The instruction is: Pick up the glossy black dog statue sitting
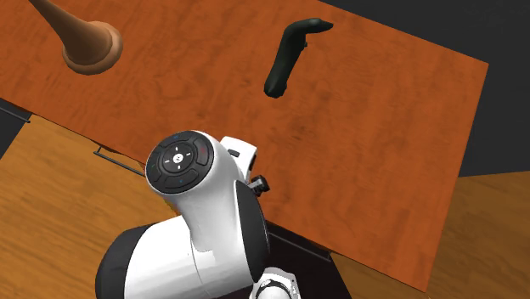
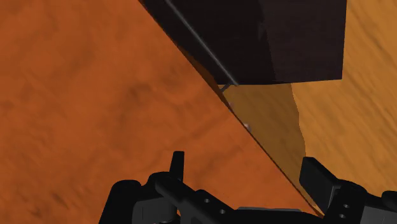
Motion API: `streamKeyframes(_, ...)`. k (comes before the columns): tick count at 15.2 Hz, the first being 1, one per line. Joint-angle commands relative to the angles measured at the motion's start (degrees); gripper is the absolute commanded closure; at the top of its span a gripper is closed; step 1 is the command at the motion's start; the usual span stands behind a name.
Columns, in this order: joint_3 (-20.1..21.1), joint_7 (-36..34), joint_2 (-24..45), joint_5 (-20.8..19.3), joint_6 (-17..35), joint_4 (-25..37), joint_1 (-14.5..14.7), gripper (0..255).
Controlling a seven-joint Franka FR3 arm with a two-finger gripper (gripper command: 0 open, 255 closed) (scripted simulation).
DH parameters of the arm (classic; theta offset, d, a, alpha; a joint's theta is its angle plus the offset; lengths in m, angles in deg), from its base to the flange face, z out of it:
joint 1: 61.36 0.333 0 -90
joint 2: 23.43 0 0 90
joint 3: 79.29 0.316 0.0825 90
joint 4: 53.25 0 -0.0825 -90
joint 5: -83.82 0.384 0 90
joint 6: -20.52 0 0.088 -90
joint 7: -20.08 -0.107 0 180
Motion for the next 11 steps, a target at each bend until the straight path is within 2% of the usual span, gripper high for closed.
streamKeyframes(1,-0.1,-1.4,4.0,-0.4,2.8,2.0,-0.6,0)
streamKeyframes(11,-2.5,-6.9,22.8,-2.7,11.8,15.2,-3.9,0)
